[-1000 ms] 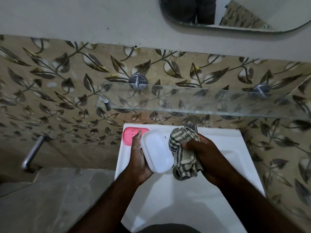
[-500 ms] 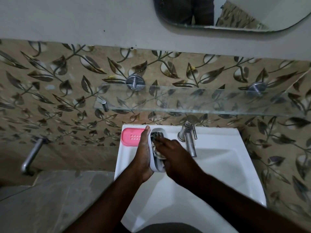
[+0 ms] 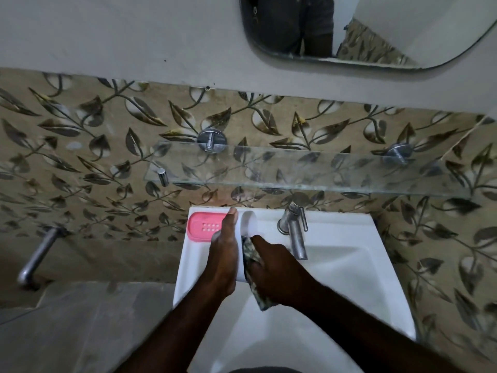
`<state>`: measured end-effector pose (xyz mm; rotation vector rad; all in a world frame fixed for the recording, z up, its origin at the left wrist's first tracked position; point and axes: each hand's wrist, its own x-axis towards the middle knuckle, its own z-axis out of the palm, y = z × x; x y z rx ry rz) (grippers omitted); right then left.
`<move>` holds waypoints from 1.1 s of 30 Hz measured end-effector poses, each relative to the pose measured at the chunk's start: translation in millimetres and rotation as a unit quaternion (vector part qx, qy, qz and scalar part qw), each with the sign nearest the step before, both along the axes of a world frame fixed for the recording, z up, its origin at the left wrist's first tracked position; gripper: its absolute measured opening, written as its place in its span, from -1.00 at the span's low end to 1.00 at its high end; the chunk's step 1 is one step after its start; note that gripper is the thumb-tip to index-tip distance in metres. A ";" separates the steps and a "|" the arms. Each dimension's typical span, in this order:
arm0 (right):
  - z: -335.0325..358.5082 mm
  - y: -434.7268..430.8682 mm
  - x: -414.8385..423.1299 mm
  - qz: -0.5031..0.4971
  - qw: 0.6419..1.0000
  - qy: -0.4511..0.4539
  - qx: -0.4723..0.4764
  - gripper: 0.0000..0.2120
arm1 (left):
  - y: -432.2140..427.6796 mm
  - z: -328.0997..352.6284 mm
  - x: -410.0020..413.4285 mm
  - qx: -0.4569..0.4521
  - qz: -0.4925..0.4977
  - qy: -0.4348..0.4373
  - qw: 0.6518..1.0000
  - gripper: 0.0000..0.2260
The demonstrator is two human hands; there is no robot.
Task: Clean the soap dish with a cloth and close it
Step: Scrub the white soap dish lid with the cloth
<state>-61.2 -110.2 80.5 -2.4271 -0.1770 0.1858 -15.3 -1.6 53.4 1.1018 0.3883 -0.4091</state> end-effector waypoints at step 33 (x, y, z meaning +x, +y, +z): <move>41.7 -35.0 -6.2 0.084 0.922 -0.280 -0.253 -0.55 | -0.2 60.4 8.6 -0.098 -0.113 -0.004 0.989 -0.46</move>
